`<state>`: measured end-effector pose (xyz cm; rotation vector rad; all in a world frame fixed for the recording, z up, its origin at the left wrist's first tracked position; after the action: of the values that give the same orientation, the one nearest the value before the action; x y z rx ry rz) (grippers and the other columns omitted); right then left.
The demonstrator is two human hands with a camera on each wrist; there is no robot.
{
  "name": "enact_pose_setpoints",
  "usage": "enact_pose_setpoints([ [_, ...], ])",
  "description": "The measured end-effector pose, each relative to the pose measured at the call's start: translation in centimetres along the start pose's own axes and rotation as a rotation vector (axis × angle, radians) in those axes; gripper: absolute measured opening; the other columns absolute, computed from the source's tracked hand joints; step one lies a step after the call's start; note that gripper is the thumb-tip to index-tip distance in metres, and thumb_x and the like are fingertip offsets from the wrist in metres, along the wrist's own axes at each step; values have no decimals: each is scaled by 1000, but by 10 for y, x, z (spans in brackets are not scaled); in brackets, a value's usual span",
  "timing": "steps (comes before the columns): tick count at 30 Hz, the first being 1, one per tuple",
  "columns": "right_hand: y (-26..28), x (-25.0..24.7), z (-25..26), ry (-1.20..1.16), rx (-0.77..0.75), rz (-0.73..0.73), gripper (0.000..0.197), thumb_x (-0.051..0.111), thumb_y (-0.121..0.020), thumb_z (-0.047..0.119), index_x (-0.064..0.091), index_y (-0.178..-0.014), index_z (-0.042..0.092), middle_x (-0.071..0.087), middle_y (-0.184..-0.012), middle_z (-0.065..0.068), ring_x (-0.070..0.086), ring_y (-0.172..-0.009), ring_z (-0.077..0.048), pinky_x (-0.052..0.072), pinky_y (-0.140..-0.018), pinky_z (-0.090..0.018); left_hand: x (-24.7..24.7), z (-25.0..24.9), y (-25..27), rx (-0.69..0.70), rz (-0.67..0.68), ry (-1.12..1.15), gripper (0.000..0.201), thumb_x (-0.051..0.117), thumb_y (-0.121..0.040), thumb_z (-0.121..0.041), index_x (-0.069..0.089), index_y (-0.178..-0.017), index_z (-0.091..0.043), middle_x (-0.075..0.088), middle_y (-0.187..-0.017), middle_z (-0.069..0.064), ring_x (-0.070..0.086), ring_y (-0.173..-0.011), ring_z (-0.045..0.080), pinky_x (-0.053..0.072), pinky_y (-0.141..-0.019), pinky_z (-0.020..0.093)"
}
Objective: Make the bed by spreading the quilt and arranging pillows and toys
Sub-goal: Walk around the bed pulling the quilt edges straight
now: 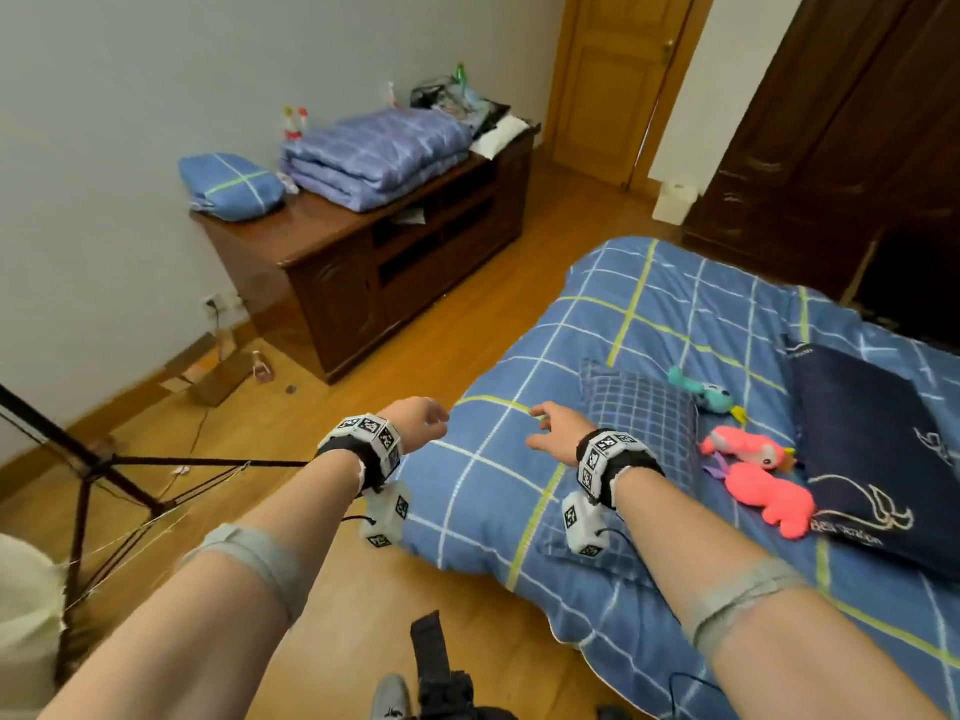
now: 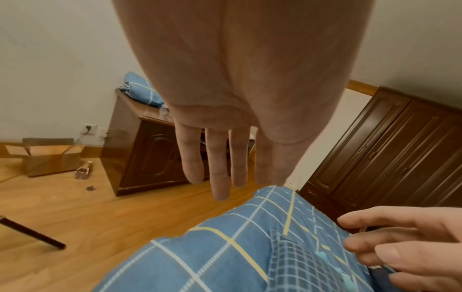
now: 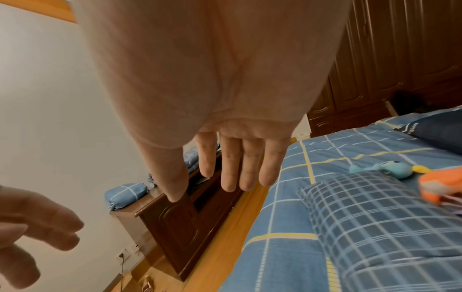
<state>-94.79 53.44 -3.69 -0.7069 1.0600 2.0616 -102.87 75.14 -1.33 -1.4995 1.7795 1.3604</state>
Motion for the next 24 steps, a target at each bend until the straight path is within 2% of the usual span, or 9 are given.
enact_pose_setpoints([
  [3,-40,15,59,-11,8,10,58,67,-92,31,43,-143,19,49,-145,-11,55,-125,-28,48,-98,-41,-45,61,-15,-22,-7,-29,35,51,-97,-34,58,-129,-24,61,-130,-2,59,-116,20,48,-96,34],
  [7,-103,31,126,81,1,59,57,67,-91,35,45,-141,21,53,-141,-7,60,-113,-25,49,-96,-37,-96,139,-45,-46,43,-104,36,49,-98,-35,55,-132,-24,59,-131,-2,59,-114,19,49,-91,32],
  [11,-182,54,193,169,-65,106,53,67,-90,36,50,-138,21,55,-140,-3,55,-124,-24,46,-103,-37,-130,233,-81,-190,95,-111,34,53,-96,-38,60,-126,-24,61,-128,0,60,-111,22,50,-89,33],
  [13,-229,66,229,202,-99,132,51,66,-90,37,52,-137,22,56,-139,-1,56,-123,-23,46,-103,-39,-149,277,-105,-246,117,-109,32,56,-93,-41,63,-121,-25,64,-123,1,61,-106,21,52,-89,34],
  [15,-282,73,260,222,-126,160,50,66,-90,39,52,-136,23,57,-138,1,57,-120,-22,48,-102,-39,-175,312,-135,-263,86,-88,31,57,-91,-42,64,-118,-27,66,-117,-1,62,-101,19,52,-88,33],
  [19,-389,65,311,209,-164,163,49,66,-90,40,54,-135,24,57,-137,2,56,-121,-20,48,-100,-36,-243,358,-209,-278,67,-67,32,55,-91,-45,65,-116,-27,67,-114,-5,64,-100,17,52,-90,35],
  [22,-458,32,358,98,-215,127,46,65,-91,37,54,-134,25,58,-136,3,56,-121,-20,48,-98,-36,-303,377,-275,-284,38,-40,29,55,-91,-43,65,-113,-27,67,-108,-6,68,-86,14,53,-77,31],
  [23,-476,17,369,55,-218,94,45,64,-91,37,54,-134,25,58,-135,3,57,-120,-20,48,-97,-35,-322,378,-297,-276,21,-18,30,54,-92,-42,63,-116,-26,66,-108,-6,67,-83,13,53,-75,29],
  [24,-489,2,377,19,-221,72,44,63,-91,36,55,-133,26,59,-134,4,57,-119,-19,48,-96,-34,-336,375,-318,-263,14,0,32,54,-93,-41,61,-120,-25,65,-110,-5,66,-86,14,53,-78,30],
])
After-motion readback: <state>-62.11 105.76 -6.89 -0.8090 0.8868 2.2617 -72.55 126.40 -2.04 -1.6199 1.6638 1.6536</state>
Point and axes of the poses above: each hand's wrist, its own y-axis away from the middle knuckle, its own x-axis out of the palm, z = x × y, the point moved 8 cm from there along -y, towards the middle knuckle
